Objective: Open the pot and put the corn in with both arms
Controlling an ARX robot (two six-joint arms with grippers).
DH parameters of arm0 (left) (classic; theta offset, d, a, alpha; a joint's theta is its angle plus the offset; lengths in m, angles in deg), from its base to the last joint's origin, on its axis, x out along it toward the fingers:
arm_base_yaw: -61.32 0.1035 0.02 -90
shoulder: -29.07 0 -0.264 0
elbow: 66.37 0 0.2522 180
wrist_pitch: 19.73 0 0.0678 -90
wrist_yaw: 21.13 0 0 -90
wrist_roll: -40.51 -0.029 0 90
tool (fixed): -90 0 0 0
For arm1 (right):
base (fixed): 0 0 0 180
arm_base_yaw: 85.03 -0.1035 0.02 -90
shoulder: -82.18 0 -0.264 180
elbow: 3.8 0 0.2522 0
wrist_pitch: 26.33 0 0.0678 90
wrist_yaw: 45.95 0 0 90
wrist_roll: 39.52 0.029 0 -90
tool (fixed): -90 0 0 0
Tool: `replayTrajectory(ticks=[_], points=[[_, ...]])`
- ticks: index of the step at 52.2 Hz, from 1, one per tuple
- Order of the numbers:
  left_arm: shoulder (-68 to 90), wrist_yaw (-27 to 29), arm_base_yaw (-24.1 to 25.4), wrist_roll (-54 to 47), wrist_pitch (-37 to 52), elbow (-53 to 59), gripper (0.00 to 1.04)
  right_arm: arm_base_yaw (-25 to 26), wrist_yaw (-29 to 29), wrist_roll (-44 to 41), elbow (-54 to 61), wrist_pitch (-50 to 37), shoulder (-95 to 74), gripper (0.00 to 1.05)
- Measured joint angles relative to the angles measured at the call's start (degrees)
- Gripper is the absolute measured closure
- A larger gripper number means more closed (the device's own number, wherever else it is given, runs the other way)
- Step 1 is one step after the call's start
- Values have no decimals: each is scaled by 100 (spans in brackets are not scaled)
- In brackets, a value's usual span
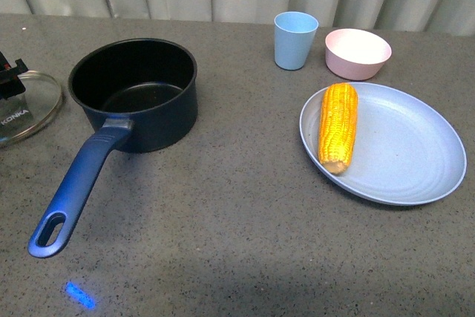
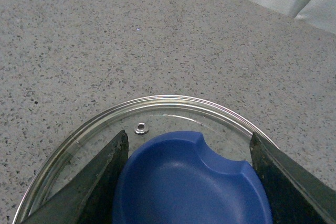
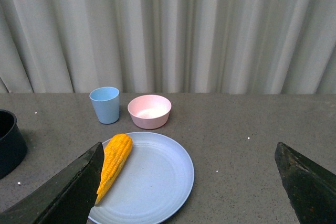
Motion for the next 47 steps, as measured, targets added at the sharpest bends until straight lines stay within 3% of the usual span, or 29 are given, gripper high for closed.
replayTrajectory(ticks=[21, 24, 31, 47], points=[[26, 46, 4, 7, -11, -9, 42, 0, 0, 0, 0, 0, 0, 9], [26, 57, 7, 37, -17, -9, 35, 0, 0, 0, 0, 0, 0, 9], [-68, 4, 28, 173, -44, 59, 5, 0, 0, 0, 0, 0, 0, 9], [-1530, 197, 13, 251, -179, 1056, 7, 0, 0, 0, 0, 0, 0, 9]])
